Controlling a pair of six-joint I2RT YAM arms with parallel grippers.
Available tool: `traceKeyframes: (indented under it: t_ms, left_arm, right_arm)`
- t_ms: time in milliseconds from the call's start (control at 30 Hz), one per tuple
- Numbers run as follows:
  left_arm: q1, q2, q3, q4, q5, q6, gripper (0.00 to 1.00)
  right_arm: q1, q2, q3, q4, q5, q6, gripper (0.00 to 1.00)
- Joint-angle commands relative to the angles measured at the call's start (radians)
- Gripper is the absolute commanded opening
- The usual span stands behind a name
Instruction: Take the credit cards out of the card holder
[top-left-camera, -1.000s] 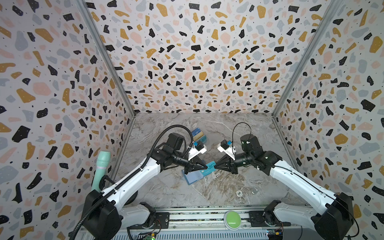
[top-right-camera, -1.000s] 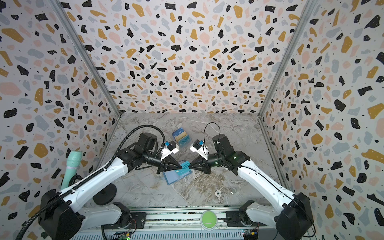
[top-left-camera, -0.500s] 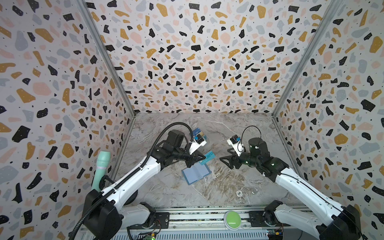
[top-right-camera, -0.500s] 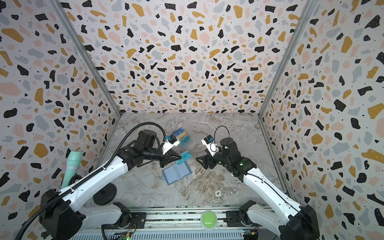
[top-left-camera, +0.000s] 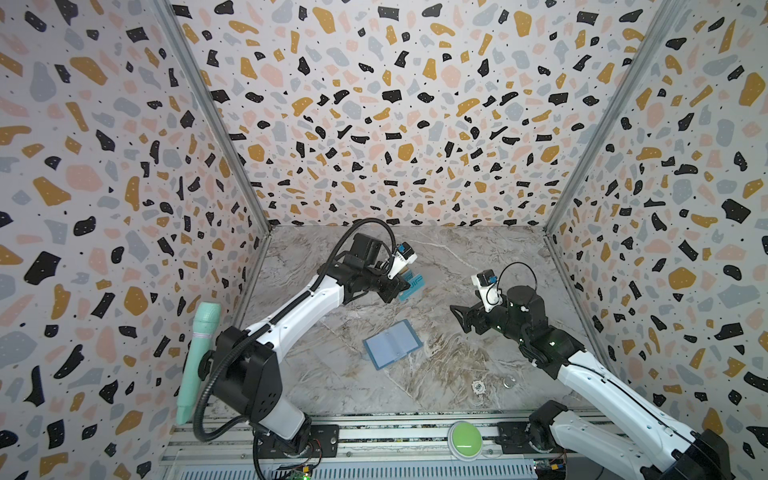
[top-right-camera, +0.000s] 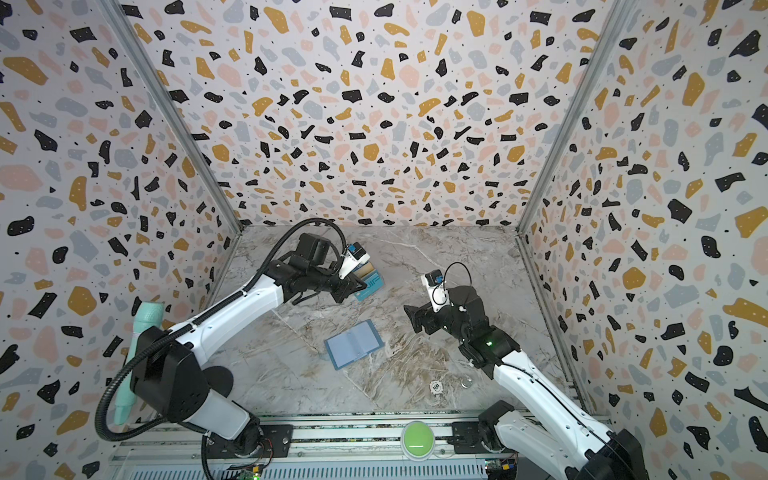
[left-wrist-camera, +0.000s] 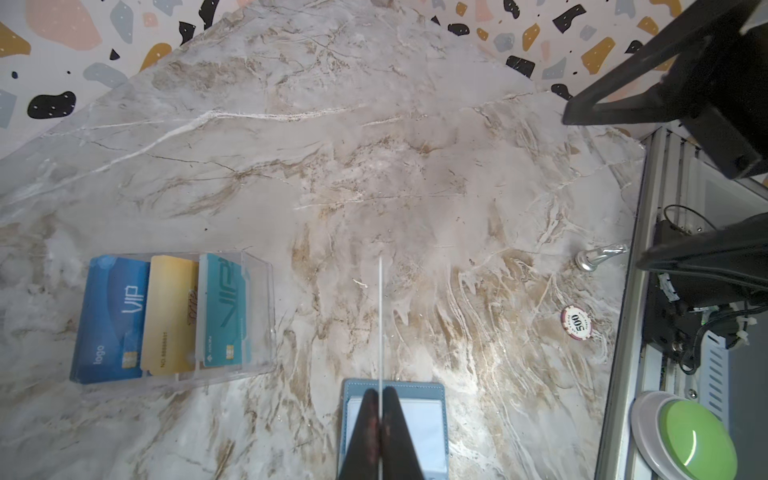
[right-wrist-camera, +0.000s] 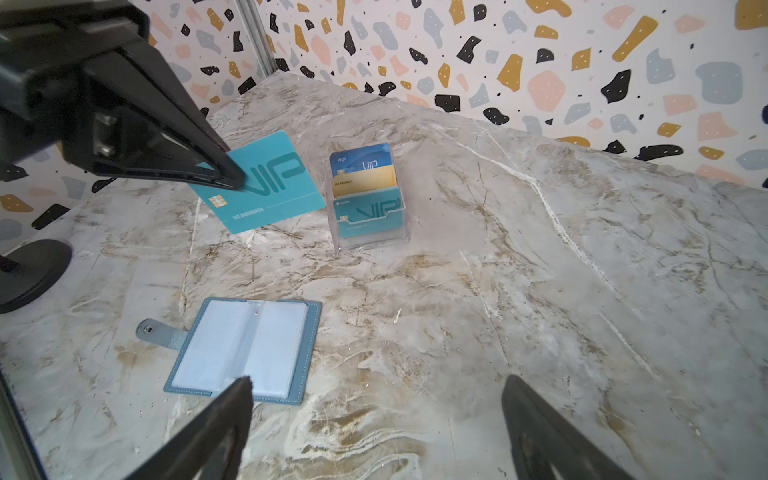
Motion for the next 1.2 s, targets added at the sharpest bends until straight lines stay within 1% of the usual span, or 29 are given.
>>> traceKeyframes:
  t_ms: [0,167,233,300,367,467,700,900,1033,1167]
  left_arm:
    - [0.029,0.081,0.105,-0.074,0.006,0.064,0.00]
    - [0.055,0.223,0.257,-0.203,-0.009,0.129,0.00]
    - [0.061,0.255,0.281,-0.212,-0.009,0.143,0.00]
    - [0.063,0.274,0.292,-0.210,-0.011,0.159,0.00]
    - [0.072,0.286,0.294,-0.190,-0.009,0.166,0.00]
    - [0.093,0.309,0.291,-0.135,0.010,0.145,0.00]
    - [0.118,0.389,0.334,-0.115,0.029,0.116,0.00]
    - [0.117,0.418,0.327,-0.048,-0.036,0.053,0.00]
    - [0.119,0.422,0.304,0.024,-0.040,0.009,0.00]
    - [0.119,0.435,0.291,0.051,-0.033,-0.003,0.00]
  right_arm:
    - [-0.003,-0.015,0.000,0.029,0.027,0.012,0.94]
    - [-0.003,-0.026,-0.007,0.035,0.032,0.015,0.94]
    - [-0.003,-0.026,-0.007,0.036,0.037,0.015,0.95]
    - [-0.003,-0.028,-0.009,0.040,0.040,0.015,0.98]
    - [-0.003,-0.029,-0.013,0.045,0.021,0.010,0.99]
    - [-0.004,-0.037,-0.022,0.052,0.002,0.008,1.00]
    - [-0.004,-0.065,-0.036,0.049,0.008,0.010,1.00]
    - [-0.003,-0.068,-0.042,0.054,0.011,0.010,1.00]
    - [-0.004,-0.065,-0.043,0.054,0.013,0.010,1.00]
    - [-0.003,-0.067,-0.045,0.054,0.013,0.010,1.00]
